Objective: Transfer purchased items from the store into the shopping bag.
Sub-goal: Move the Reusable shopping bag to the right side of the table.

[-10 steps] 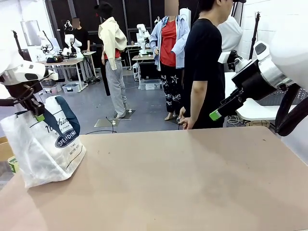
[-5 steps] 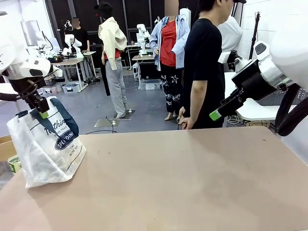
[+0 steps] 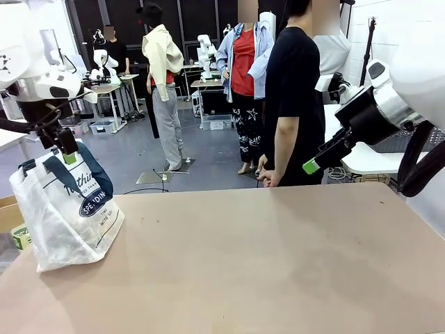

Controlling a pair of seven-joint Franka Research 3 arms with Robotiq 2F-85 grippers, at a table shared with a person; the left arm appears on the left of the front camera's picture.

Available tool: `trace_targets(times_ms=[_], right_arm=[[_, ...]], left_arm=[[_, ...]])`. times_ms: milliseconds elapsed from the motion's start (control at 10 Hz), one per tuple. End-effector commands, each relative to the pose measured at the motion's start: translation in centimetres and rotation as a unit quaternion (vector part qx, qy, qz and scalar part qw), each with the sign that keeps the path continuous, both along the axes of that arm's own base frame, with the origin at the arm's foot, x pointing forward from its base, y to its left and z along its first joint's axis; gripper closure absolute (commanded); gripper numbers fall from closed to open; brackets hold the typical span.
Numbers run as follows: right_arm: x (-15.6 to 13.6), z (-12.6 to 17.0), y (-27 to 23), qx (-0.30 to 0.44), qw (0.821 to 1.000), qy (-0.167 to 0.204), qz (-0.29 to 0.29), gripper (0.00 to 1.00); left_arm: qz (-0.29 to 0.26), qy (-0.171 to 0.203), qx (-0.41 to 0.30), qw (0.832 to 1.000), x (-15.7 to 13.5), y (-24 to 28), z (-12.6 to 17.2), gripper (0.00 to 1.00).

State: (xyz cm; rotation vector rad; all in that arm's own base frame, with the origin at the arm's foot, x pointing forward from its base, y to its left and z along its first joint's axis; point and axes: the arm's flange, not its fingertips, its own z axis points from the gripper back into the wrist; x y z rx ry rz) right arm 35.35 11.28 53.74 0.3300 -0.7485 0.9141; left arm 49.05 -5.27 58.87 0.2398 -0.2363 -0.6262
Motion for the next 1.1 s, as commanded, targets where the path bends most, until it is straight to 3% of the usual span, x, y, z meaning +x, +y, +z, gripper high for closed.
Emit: trace_targets(times_ms=[0, 500, 600, 1000], right_arm=[[0.1, 0.0, 0.1, -0.004, 1.0, 0.007, -0.001, 0.0], [0.1, 0.0, 0.1, -0.004, 1.0, 0.007, -0.001, 0.0], [0.1, 0.0, 0.1, -0.004, 1.0, 0.007, -0.001, 0.0], [0.1, 0.0, 0.1, -0.004, 1.0, 0.007, -0.001, 0.0]], left_arm=[[-0.017, 0.001, -0.005, 1.0, 0.5, -0.7, 1.4, 0.0], [-0.056, -0.04, -0.041, 0.997, -0.2, -1.7, 2.6, 0.0], [-0.034, -0.024, -0.02, 0.999, -0.1, -2.1, 2.6, 0.0], [-0.034, -0.024, -0.02, 0.999, -0.1, -2.1, 2.6, 0.0]])
